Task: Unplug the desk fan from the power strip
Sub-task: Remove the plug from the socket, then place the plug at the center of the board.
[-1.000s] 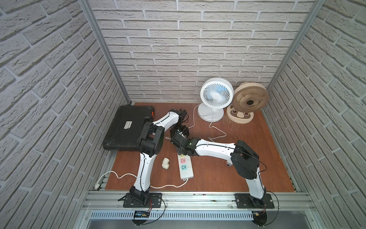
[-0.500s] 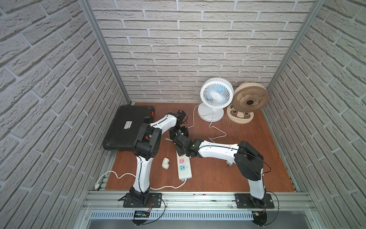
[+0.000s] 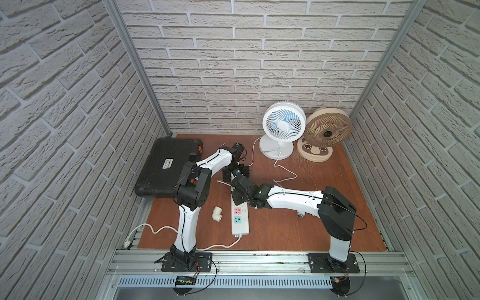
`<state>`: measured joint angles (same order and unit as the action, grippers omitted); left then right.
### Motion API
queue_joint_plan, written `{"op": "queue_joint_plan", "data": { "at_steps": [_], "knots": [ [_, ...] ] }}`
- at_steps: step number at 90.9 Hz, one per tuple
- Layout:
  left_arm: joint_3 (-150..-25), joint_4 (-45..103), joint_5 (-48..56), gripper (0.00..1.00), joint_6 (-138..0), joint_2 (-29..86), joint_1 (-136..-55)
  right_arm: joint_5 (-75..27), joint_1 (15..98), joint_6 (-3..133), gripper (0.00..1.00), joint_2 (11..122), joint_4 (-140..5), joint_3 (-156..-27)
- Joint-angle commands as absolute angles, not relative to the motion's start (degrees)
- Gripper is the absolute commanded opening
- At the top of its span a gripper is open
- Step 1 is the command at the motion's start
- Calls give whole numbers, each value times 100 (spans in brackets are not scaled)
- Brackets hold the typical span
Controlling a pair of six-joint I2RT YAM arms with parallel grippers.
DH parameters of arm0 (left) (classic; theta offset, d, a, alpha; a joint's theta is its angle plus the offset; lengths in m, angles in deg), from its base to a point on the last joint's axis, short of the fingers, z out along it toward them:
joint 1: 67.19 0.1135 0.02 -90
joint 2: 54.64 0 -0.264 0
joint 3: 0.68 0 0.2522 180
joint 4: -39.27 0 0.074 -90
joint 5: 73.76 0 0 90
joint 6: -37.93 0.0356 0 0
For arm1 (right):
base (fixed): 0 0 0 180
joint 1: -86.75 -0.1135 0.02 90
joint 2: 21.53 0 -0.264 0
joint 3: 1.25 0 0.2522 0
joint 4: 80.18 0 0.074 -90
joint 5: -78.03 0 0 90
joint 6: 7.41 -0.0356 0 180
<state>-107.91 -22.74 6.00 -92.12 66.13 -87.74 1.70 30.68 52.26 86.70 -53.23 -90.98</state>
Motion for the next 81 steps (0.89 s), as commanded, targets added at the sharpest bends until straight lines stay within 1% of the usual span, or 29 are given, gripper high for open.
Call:
{"op": "queue_joint_plan", "data": {
  "at_steps": [1, 13, 34, 49, 56, 69, 81],
  "knots": [
    [-10939, -2132, 433, 98, -9095, 6132, -8765, -123, 3142, 5094, 3, 8312, -5794, -8995],
    [-10928, -1808, 437, 98, -9049, 5792, -8749, -387, 3229, 5062, 3, 8239, -5975, -8963],
    [-10873, -1088, 795, 98, -9185, 5184, -8589, -702, 3428, 5025, 3, 8372, -6216, -9080],
    [-11421, -1366, 1162, 98, -9122, 4948, -8337, -858, 3724, 5003, 3, 8614, -6209, -9352],
    [-11241, -1066, 1159, 98, -9170, 4615, -8140, -942, 3903, 4971, 3, 8764, -6195, -9518],
    [-10986, -1017, 1847, 98, -9137, 4028, -8047, -1131, 4312, 4959, 3, 9217, -6120, -9976],
    [-10559, -870, 2139, 98, -9176, 3547, -7975, -1266, 4704, 4990, 3, 9822, -5917, -10605]
  ]
}}
